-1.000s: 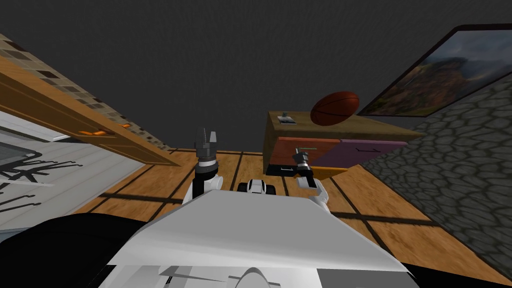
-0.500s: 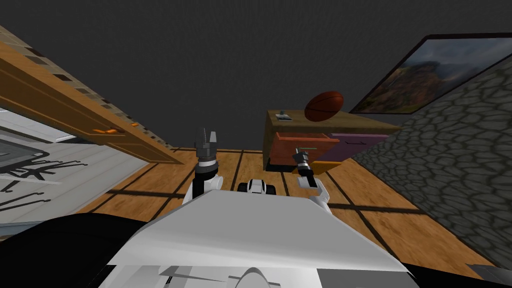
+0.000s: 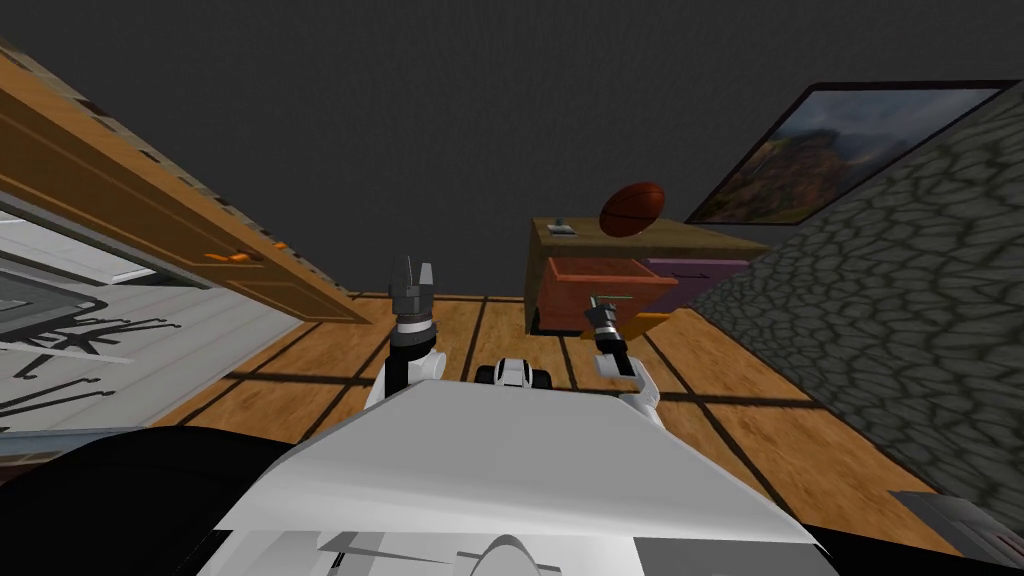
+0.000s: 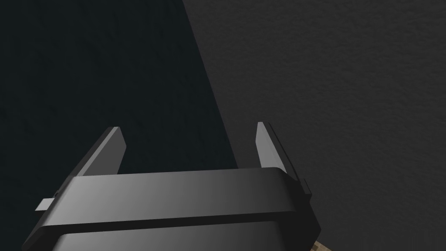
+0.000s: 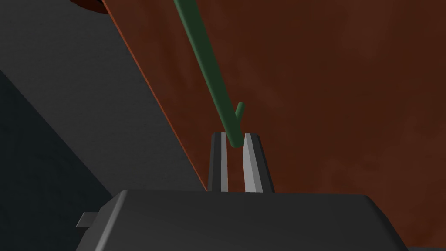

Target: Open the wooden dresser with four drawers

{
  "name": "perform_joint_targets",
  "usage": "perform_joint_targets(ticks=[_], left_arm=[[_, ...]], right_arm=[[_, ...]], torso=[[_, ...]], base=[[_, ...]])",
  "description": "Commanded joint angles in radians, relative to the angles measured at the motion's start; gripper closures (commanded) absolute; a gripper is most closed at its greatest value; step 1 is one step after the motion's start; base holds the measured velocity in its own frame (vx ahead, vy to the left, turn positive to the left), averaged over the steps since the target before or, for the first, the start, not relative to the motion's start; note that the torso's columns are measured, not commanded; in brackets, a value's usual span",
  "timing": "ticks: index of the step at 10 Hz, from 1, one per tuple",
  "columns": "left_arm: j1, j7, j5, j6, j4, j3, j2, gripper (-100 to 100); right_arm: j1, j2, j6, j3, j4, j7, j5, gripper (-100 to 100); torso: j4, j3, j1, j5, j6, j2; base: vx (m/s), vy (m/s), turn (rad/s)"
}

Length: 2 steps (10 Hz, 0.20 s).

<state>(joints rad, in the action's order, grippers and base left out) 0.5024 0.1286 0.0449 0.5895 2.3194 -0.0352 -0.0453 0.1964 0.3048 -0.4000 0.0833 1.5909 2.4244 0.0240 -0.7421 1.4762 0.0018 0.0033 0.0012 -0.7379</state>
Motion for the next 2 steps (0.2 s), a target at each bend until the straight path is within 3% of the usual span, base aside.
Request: perform_joint_targets(ticks=[1, 2], left_arm=[[0.0, 0.0, 0.0, 0.0, 0.0, 0.0, 0.0, 0], [0.0, 0.0, 0.0, 0.0, 0.0, 0.0, 0.0, 0]], right_arm=[[-0.023, 0.027, 0.054, 0.009, 0.028, -0.022, -0.006, -100], [-0.031, 0.036, 0.072, 0.012, 0.037, -0.029, -0.009, -100]], torso=[[0.003, 0.002, 0.0, -0.001, -0.001, 0.003], [0.004, 0.002, 0.0, -0.002, -0.001, 0.003]], base=[[-0.041, 0.018, 0.009], [-0.03, 0.023, 0.007]])
